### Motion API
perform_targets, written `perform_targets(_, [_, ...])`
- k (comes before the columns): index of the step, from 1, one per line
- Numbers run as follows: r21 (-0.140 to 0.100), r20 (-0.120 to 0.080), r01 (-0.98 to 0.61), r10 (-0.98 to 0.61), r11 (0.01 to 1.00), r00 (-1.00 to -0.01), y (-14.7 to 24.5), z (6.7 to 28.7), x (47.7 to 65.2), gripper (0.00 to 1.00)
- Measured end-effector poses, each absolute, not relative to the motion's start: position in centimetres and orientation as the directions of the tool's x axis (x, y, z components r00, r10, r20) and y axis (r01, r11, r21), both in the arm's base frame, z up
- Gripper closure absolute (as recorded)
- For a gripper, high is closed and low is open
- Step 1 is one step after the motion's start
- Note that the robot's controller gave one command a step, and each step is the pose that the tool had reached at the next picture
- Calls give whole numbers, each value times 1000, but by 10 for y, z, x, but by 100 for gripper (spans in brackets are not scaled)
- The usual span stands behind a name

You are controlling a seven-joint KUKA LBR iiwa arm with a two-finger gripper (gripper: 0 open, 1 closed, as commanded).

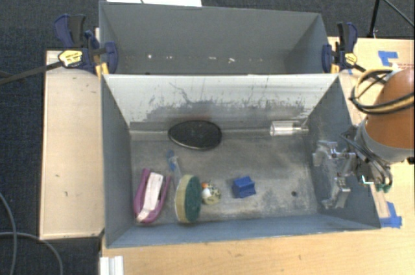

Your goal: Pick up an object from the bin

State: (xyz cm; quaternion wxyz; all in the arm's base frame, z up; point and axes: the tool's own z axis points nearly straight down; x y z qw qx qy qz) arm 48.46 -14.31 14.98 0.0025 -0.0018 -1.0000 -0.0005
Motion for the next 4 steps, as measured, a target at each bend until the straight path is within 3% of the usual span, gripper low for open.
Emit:
perform_targets(1, [5, 3, -36, -36, 999, -999, -41, 91, 482, 0])
perform_targets(2, [1, -6, -217, -217, 976, -976, 24, 71, 489, 0])
perform_targets(3, [0, -2, -221, -221, 975, -975, 22, 70, 487, 100])
perform_targets(4, [-1, -11, -198, -198, 980, -980, 29, 244, 484, 100])
